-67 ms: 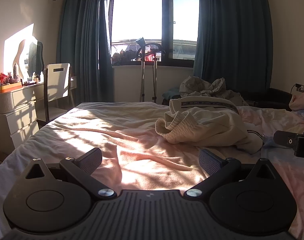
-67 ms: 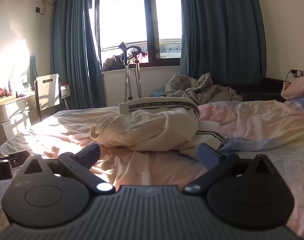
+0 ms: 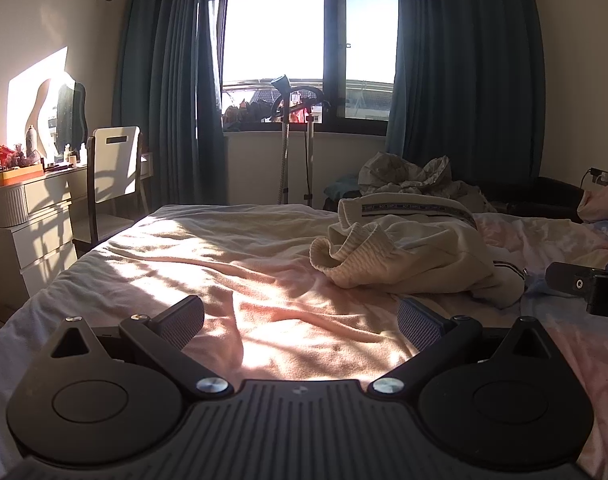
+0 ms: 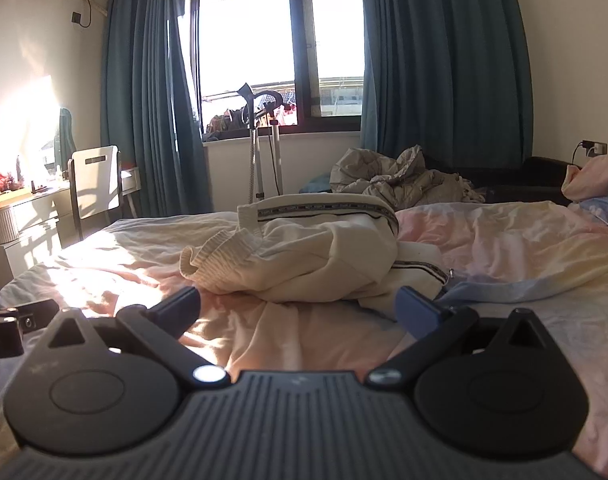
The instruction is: Fold clothes
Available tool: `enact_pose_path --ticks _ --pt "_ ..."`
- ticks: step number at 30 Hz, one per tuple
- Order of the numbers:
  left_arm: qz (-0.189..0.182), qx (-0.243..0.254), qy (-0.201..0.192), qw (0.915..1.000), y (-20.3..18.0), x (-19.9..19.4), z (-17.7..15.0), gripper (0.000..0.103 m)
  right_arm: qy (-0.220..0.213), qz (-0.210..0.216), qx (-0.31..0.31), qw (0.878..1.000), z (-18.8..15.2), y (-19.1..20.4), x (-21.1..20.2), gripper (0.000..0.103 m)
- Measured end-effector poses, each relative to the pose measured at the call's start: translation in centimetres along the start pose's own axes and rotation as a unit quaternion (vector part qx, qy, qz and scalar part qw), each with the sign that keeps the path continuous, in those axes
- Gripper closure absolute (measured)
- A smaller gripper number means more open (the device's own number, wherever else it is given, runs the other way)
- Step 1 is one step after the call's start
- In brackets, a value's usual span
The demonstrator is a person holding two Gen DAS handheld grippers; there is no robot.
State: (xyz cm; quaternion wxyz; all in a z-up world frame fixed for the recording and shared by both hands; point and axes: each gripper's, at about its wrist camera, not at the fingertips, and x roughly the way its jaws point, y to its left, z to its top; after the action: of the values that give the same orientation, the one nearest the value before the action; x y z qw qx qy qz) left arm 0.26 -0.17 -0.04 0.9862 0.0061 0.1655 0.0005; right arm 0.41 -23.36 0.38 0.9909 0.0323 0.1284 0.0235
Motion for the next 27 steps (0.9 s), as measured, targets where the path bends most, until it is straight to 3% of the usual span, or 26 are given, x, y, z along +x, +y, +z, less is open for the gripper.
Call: enact_pose_path --ticks 27 --pt "-0.007 -0.006 -0.006 0.9999 0.07 -0.05 -0.16 0.000 0.012 0.012 0.012 1.000 -0.28 -0.04 0.30 0.000"
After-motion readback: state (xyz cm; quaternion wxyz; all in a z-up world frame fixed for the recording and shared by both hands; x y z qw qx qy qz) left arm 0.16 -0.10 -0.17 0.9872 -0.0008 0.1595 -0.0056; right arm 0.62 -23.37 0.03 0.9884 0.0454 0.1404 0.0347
